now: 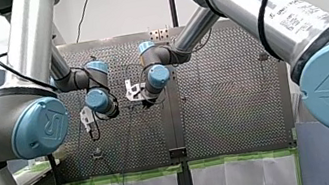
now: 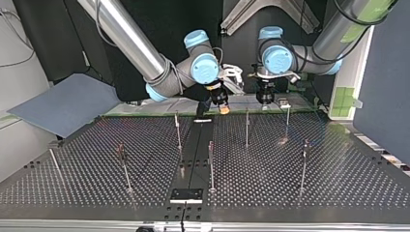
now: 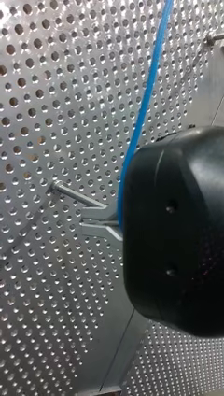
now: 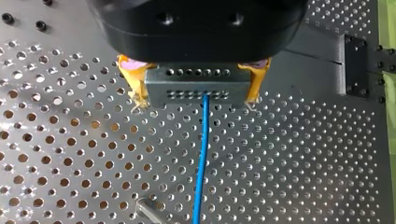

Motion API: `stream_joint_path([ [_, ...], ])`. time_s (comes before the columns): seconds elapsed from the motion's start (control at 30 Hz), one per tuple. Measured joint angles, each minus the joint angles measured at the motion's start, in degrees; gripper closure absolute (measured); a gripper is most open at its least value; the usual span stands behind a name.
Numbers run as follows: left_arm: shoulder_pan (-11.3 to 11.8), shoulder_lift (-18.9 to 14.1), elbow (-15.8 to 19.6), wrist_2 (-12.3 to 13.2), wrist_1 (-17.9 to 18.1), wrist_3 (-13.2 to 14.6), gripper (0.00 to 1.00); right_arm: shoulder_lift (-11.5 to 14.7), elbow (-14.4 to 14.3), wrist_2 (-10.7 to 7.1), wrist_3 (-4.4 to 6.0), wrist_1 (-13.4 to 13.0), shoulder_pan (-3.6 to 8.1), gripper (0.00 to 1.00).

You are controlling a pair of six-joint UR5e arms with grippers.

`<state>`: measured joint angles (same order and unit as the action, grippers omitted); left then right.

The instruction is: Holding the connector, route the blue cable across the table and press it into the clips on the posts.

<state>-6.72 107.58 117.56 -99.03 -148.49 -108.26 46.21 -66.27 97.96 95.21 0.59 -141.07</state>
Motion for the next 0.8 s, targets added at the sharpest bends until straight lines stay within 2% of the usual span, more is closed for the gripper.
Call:
stream_joint_path([
  [0.27,-0.3,2.6,0.0,0.3,0.9,0.5,1.0,0.0,0.0,-0.54,0.25,0.0,0.64,1.0],
  [0.57,0.5,3.1,-0.4,1.0,3.8,0.1,1.0,-0.1,0.0,-0.55,0.49,-1.0,1.58,1.0],
  [0.8,1.7,4.1,-1.8,2.8,3.6,-0.4,1.0,-0.8,0.0,-1.38,1.83,-2.5,2.28,1.0],
])
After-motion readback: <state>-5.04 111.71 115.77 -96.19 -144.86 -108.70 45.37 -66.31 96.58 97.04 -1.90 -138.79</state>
